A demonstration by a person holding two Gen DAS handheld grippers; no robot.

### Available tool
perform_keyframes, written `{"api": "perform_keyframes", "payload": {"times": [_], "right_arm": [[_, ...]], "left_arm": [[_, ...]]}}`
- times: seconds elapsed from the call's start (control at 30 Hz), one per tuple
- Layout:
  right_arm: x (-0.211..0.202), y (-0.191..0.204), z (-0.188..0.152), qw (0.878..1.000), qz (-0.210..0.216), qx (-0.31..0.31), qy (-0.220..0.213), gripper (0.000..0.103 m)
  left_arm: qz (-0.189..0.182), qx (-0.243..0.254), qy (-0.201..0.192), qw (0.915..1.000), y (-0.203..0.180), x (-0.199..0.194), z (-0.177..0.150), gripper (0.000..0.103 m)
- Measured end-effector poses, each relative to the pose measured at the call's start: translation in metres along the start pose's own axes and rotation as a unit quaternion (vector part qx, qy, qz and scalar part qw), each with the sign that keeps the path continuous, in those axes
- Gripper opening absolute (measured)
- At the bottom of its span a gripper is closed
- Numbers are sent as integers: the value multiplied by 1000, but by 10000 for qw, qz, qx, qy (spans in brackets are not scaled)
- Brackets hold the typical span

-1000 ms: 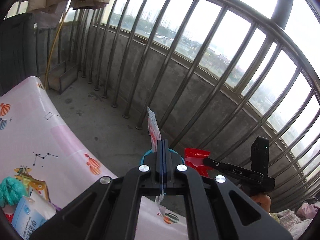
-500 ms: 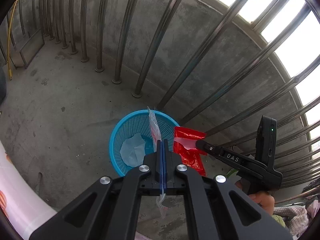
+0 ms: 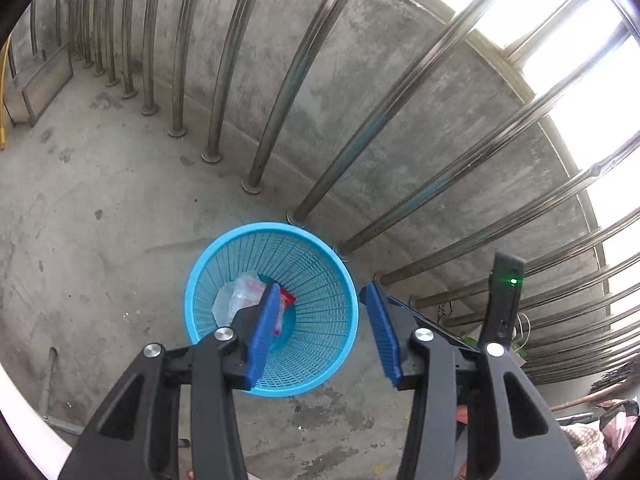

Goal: Collect trash
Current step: 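Carry both wrappers to the blue wastebasket and open both tools, then move both tools back over the remaining trash on the table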

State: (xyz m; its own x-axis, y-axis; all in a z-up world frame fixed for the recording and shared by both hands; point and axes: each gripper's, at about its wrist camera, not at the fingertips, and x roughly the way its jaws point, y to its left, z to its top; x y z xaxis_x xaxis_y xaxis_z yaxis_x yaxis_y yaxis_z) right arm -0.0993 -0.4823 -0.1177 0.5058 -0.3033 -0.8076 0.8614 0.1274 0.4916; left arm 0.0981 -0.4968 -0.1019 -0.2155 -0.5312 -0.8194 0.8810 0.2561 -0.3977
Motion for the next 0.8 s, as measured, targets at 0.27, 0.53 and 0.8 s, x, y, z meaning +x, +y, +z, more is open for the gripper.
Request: {"api": "perform_keyframes", "payload": {"times": [0.27,0.53,0.8], "right_arm": [[-75,51,-2,9948,593,-717,-406,58],[-89,156,-24,9731,1352,-1867,-3,64],[-80,256,-76,9290,2178,-2888,780,64]], "left_arm": [[417,248,-825,9954,-21,-116,-22,51],[1860,-209,-2236,9566,13,-279,-99,63],[3034,-1251,-2974,8966,47,-361,-199,65]]}}
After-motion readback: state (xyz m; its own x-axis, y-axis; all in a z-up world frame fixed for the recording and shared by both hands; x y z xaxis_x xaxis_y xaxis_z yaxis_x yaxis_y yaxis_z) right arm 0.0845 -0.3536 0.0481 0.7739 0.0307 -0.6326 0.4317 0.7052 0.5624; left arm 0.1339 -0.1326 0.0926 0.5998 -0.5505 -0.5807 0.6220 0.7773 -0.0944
